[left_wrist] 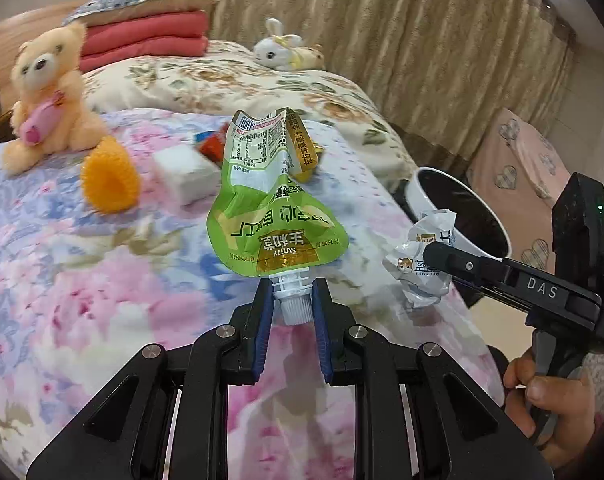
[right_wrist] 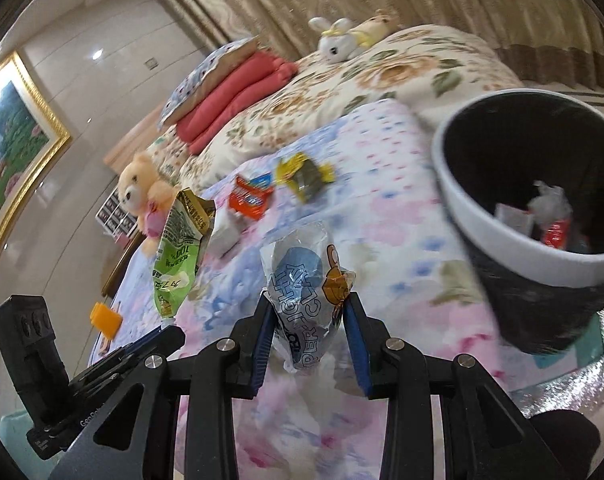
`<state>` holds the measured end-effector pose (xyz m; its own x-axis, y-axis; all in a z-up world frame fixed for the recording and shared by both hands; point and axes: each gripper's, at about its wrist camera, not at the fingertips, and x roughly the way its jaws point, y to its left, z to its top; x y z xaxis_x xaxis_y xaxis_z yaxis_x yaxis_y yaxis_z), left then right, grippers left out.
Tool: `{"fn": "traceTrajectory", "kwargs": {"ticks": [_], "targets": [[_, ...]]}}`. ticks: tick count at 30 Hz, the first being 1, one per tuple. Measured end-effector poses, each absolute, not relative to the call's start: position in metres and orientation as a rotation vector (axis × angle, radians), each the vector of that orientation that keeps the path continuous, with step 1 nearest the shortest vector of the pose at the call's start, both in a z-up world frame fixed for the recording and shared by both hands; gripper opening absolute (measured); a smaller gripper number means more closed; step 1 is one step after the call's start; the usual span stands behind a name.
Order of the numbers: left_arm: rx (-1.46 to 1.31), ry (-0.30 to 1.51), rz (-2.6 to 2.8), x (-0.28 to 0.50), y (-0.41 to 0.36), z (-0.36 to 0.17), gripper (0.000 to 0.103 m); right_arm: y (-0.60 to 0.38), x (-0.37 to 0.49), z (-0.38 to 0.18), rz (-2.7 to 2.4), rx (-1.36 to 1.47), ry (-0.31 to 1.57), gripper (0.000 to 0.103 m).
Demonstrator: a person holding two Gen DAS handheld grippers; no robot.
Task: Collect trash
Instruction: 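Carry the green pouch and white-blue wrapper over the trash bin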
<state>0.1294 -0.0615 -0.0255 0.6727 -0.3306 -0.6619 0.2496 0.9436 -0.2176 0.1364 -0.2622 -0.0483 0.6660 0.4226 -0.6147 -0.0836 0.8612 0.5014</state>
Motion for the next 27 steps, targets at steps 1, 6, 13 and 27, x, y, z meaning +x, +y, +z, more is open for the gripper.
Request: {"fn": "traceTrajectory", "kwargs": {"ticks": [1,6,13,27], "targets": [[-0.109,0.767,-0.337,0.13,-0.066,-0.025,0.018,-0.267,0.135,-0.047,0.29,0.465,0.792,0.035],[-0.076,0.766,-0.392,0.131,-0.091,-0.022,0.018,-0.29,0.126,-0.043,0.248,0.485,0.766,0.035],[-0.041,0.771,-0.458,0.135,-0.126,-0.02,0.018,-0.32,0.116,-0.041,0.194,0.523,0.738,0.035],[0.021,0.775,-0.545,0.143,-0.174,-0.014,0.018,-0.362,0.106,-0.035,0.118,0.555,0.703,0.035]]}}
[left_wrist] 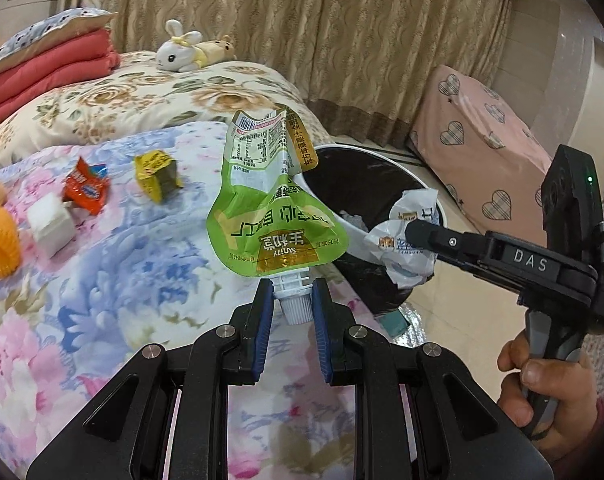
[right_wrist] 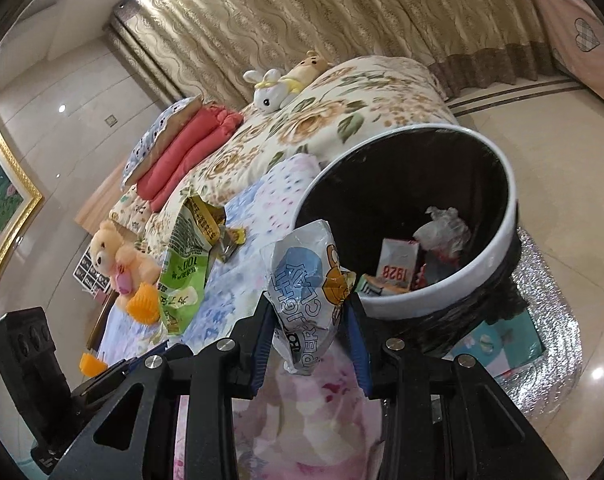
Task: Collect trash
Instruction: 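Carry the green pouch and white-blue wrapper over the trash bin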
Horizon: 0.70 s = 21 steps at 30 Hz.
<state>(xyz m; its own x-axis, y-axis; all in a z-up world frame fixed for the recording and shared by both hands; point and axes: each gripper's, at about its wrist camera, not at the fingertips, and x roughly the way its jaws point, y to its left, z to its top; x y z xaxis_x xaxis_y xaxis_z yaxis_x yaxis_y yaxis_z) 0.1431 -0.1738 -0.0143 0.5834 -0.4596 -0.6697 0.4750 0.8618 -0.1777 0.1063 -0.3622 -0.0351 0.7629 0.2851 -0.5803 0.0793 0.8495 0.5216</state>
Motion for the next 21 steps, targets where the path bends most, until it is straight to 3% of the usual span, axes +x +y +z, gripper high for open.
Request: {"fn": "traceTrajectory", "kwargs": {"ticks": [21], "targets": [[0.088,0.805,-0.618,0.166,-0.239,-0.014,0.018,-0.414,0.118,-0.034,0.027,0.582,0.676,0.038]]}}
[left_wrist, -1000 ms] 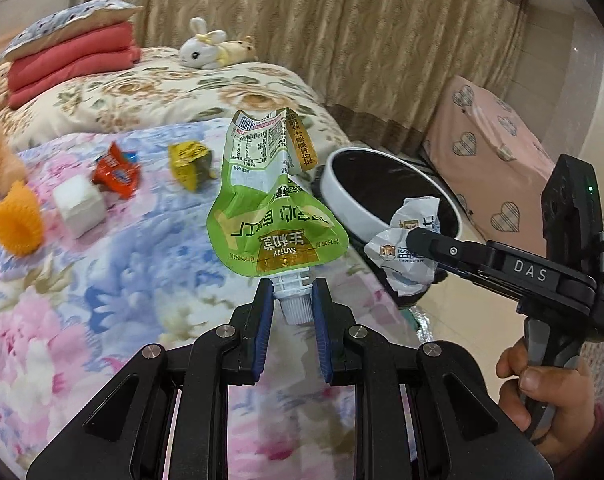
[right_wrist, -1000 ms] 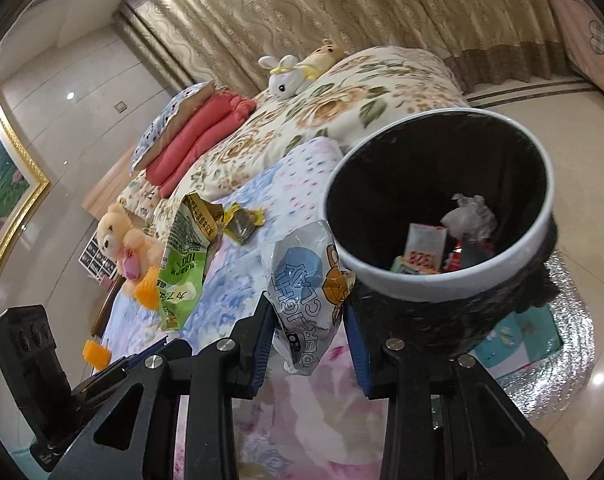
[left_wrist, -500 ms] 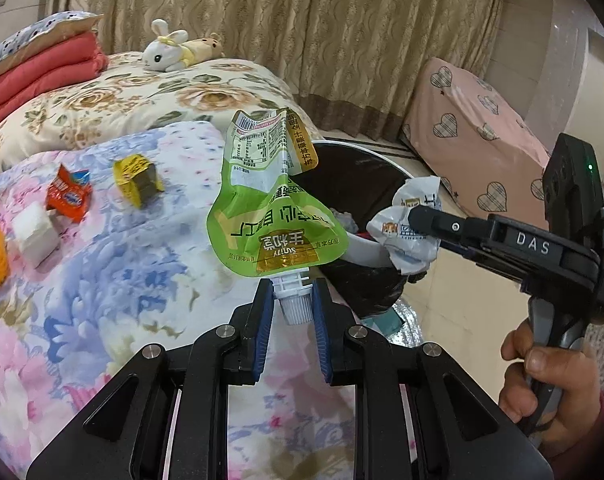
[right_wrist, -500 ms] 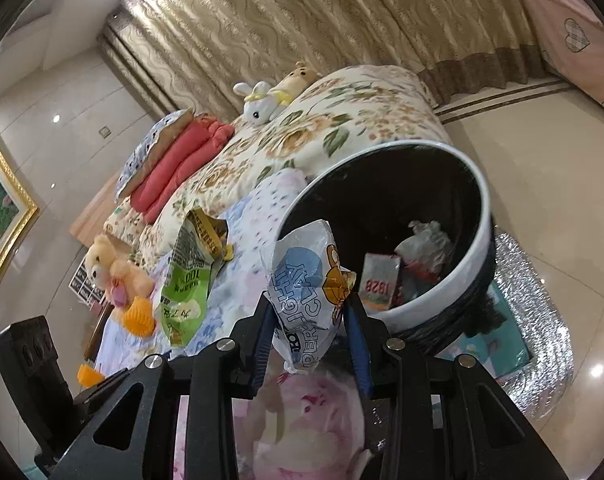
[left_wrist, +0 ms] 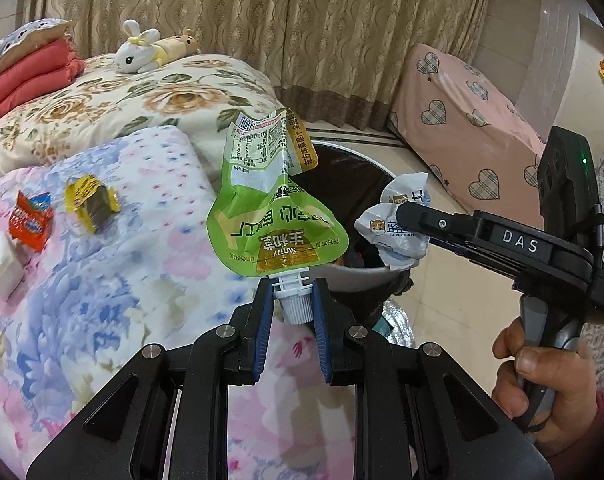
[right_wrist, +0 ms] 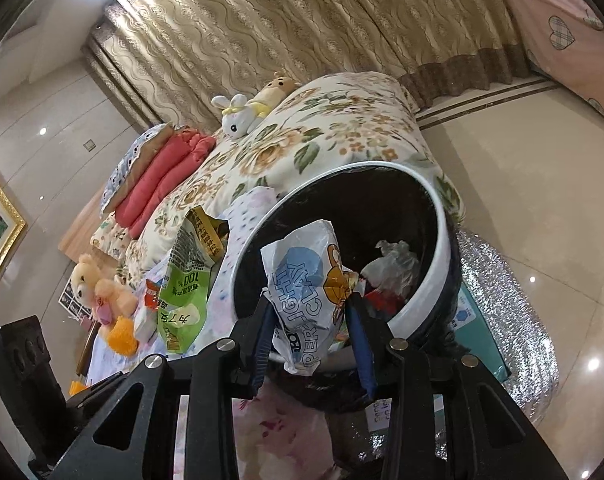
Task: Collect trash
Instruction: 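Carry the green pouch and white-blue wrapper over the trash bin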
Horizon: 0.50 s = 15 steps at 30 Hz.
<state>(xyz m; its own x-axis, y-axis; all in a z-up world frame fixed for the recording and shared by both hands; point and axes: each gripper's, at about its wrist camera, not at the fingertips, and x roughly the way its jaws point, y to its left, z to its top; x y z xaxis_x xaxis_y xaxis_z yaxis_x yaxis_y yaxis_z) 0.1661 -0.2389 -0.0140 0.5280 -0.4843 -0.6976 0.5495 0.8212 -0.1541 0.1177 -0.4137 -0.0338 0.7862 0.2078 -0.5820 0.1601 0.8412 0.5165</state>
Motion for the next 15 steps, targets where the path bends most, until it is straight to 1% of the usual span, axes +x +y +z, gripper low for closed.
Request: {"fn": "traceTrajectory", "kwargs": {"ticks": [15], "targets": [[0.13,0.821,-0.651,0.188,-0.274,-0.016,0.018,-0.432,0.139,-0.039,-0.007,0.576,0.689,0.038]]}}
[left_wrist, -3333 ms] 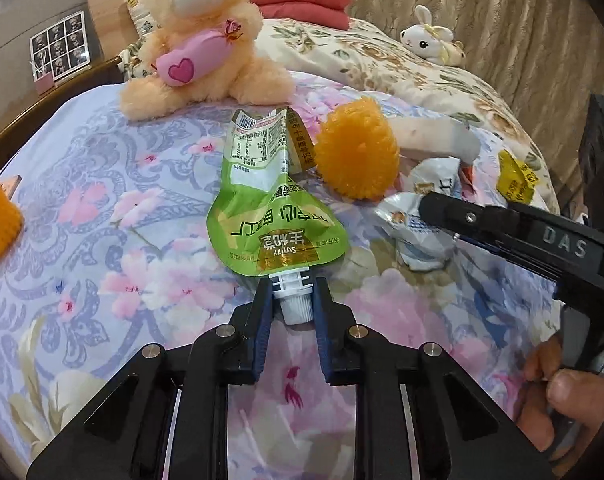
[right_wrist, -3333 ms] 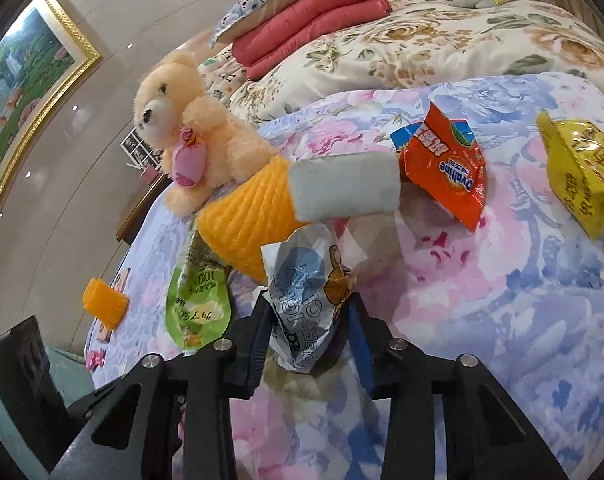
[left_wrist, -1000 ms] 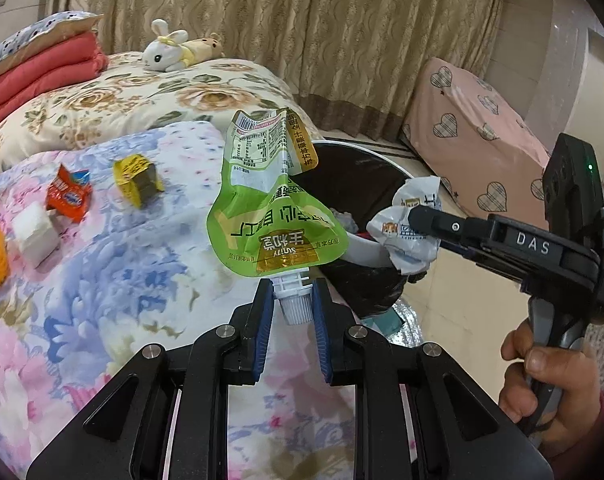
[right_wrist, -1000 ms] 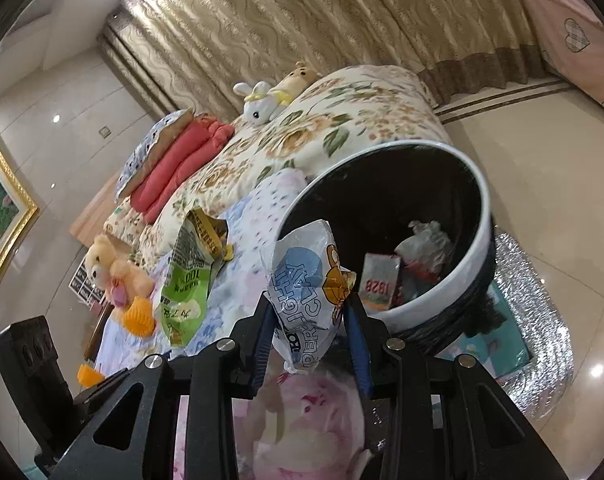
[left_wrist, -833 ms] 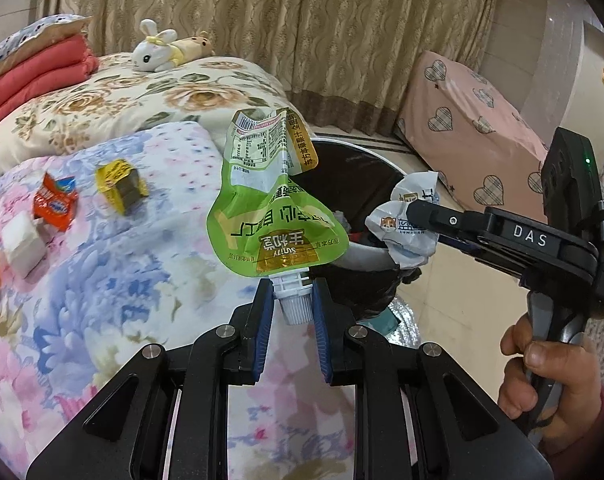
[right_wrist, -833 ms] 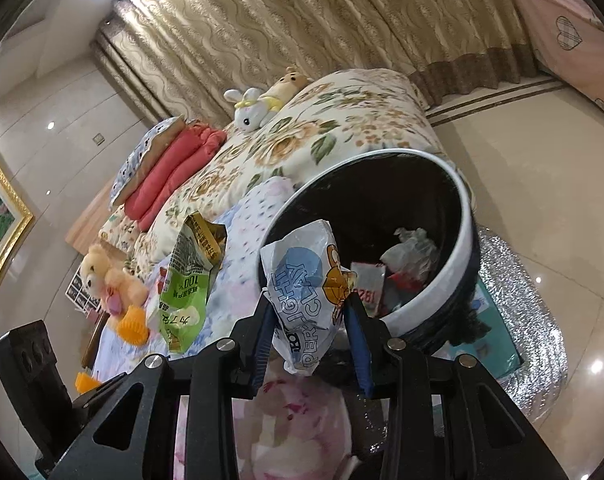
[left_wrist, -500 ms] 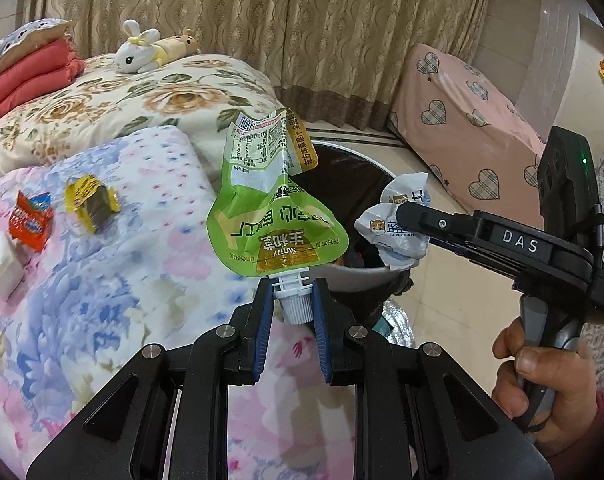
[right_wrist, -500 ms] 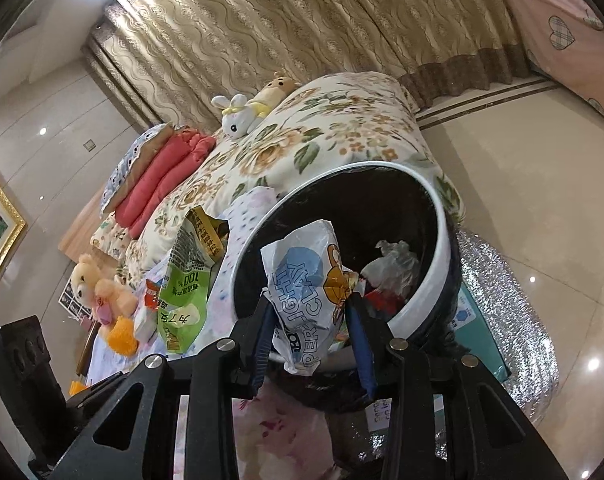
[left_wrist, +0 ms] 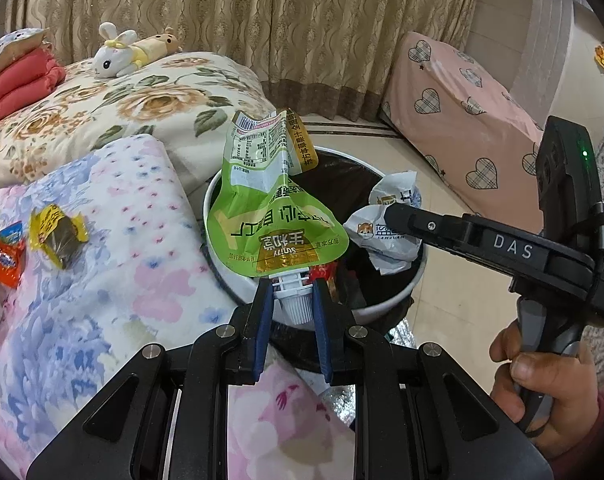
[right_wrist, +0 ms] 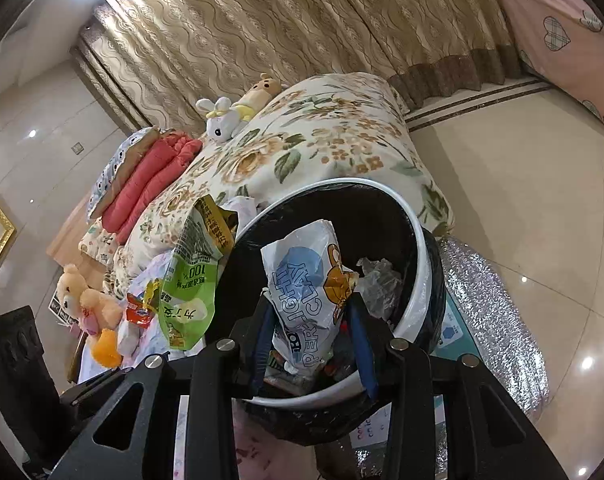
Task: Collect trash
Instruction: 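Carry the green pouch and white-blue wrapper over the trash bin, then open both tools to drop the pouch and wrapper into the bin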
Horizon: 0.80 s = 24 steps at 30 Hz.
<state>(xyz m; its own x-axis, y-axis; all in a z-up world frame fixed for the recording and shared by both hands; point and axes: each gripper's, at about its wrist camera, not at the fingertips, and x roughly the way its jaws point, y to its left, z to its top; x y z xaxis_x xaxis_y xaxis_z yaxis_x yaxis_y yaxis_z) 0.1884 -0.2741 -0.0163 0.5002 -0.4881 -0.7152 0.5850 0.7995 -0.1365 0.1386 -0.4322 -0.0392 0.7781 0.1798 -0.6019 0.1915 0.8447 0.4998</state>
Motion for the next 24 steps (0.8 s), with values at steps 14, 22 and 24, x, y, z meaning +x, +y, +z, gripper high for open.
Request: {"fn": "traceTrajectory", "kwargs": {"ticks": [14,22,24], "targets": [[0.134,0.845,-0.666,0.207,-0.291,-0.024,0.018,-0.439,0.152,-0.042,-0.024,0.564,0.711,0.039],[0.127,0.858,-0.677,0.211,-0.291,-0.028,0.019,-0.439,0.159,-0.045,-0.024,0.568,0.727,0.043],[0.125,0.855,-0.682,0.211,-0.291,-0.027,0.02,-0.44,0.161,-0.047,-0.028,0.575,0.735,0.054]]}}
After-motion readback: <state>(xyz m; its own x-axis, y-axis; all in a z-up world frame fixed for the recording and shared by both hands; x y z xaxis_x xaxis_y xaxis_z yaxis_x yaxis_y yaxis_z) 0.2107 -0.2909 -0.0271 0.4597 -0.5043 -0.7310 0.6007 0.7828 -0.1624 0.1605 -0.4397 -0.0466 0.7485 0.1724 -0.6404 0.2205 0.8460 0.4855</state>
